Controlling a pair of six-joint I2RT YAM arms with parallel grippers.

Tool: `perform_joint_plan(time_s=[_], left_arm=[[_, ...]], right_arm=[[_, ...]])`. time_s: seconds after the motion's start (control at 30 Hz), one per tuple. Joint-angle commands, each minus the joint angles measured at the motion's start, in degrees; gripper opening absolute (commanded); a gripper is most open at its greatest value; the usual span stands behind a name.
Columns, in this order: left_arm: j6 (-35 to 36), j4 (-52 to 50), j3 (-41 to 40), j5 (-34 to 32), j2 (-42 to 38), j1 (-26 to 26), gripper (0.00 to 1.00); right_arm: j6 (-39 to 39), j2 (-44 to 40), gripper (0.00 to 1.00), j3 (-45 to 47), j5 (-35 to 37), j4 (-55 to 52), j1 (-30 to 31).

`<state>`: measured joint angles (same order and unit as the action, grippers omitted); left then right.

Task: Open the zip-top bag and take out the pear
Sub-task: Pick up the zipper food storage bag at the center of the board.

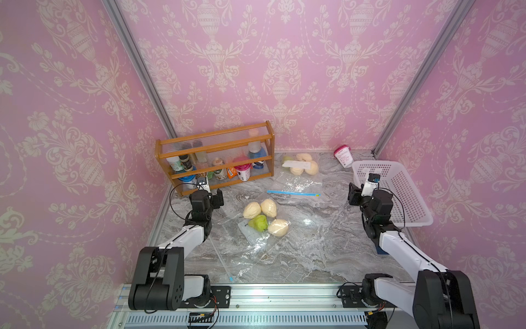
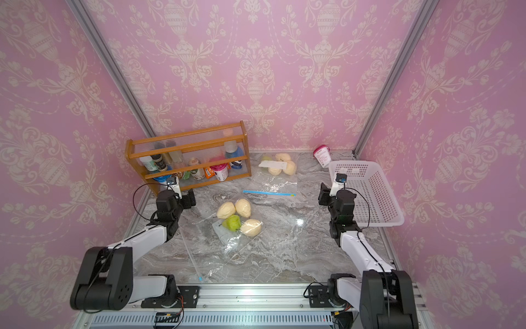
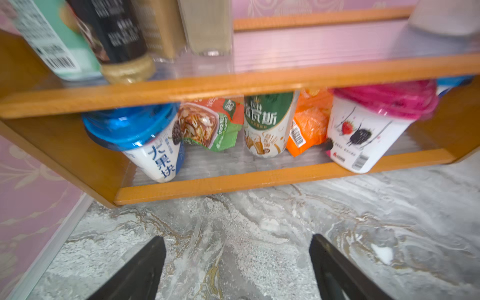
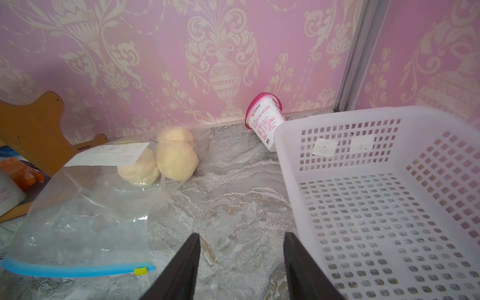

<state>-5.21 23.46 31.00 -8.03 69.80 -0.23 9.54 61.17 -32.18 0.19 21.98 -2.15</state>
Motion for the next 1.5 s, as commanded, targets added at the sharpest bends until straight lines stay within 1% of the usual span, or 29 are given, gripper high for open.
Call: perform_joint_plan(time_s=[0.0,0.07,0.13,0.17,0.27,0.33,0.37,0.47,0.53,0.57,0.63,0.73,0.77,0.93,0.97,1.07,1.17,1.23,1.33,1.4,1.43,1.47], left_arm=[[-7.2,-19.34,7.27,-0.95,-6.43,-1.08,0.89],[-9.34,-24.06,9.95,2.35,-8.1,-1.91,0.89],[-10.54,-26.77,10.57,5.77,-9.03,-3.41,0.9],[-10.78,-27.39,12.17,7.4,-9.23,-4.14,0.9],[-11.57,-28.8,12.84,12.62,-9.11,-6.1,0.92],[-11.75,-29.42,12.86,15.35,-8.51,-7.13,0.94],[-12.33,-29.8,12.74,15.69,-8.31,-7.53,0.94],[-17.02,-33.89,13.55,13.85,-7.16,-8.52,0.92],[-19.58,-40.08,15.74,12.98,-5.54,-8.57,0.88],[-20.43,-43.36,16.98,12.87,-4.72,-8.64,0.85],[-22.6,-49.63,18.32,11.77,-3.98,-8.72,0.83],[-27.04,-56.83,18.5,8.18,-4.46,-8.72,0.8],[-28.26,-59.04,18.31,7.38,-4.95,-8.72,0.78],[-33.03,-68.95,17.23,2.91,-6.36,-8.69,0.58],[-33.52,-70.48,17.09,2.07,-6.26,-8.73,0.56],[-35.14,-73.16,16.65,1.62,-4.87,-8.69,0.58],[-36.24,-74.53,15.94,2.8,-2.55,-8.73,0.65],[-36.75,-76.23,15.85,1.79,-0.7,-8.71,0.73],[-37.64,-76.11,14.29,0.69,0.89,-8.65,0.77],[-38.3,-74.52,12.65,0.3,1.58,-8.4,0.77],[-38.38,-73.45,12.0,0.52,2.04,-8.07,0.73],[-38.15,-72.22,11.38,1.25,2.57,-7.42,0.67]], right_arm=[[6.38,-3.96,0.51,-4.87,-5.5,-21.03,0.04],[8.79,-4.18,0.48,-7.57,-10.1,-26.27,0.12],[10.06,-3.02,0.44,-10.69,-16.36,-32.04,0.3],[10.51,-2.22,0.44,-11.72,-19.48,-33.6,0.39],[11.52,1.32,0.41,-14.09,-29.74,-36.47,0.78],[11.77,3.48,0.36,-15.3,-33.75,-37.67,1.55],[11.89,4.05,0.35,-15.51,-34.62,-37.94,2.15],[12.51,5.2,0.35,-15.62,-35.6,-38.22,4.86],[12.26,6.45,0.35,-16.16,-36.09,-39.45,6.72],[11.56,7.2,0.35,-16.77,-35.77,-40.85,7.95],[10.54,8.47,0.35,-17.73,-34.06,-43.01,10.15],[9.76,9.96,0.35,-19.05,-32.43,-44.93,12.87],[9.51,10.49,0.35,-19.71,-32.06,-45.65,13.66],[8.84,12.49,0.35,-22.82,-29.63,-48.58,16.22],[8.66,12.97,0.35,-23.16,-29.42,-48.72,16.62],[8.0,14.68,0.35,-23.71,-30.18,-48.41,17.09],[7.45,16.27,0.37,-24.15,-30.84,-48.11,17.31],[7.34,16.9,0.39,-24.33,-31.27,-47.6,17.23],[7.33,17.41,0.4,-24.15,-31.91,-46.26,17.36],[7.3,17.88,0.38,-24.33,-32.52,-45.88,17.36],[7.33,18.1,0.36,-24.33,-33.06,-45.66,17.35],[7.46,18.38,0.35,-24.42,-33.68,-45.52,17.36]])
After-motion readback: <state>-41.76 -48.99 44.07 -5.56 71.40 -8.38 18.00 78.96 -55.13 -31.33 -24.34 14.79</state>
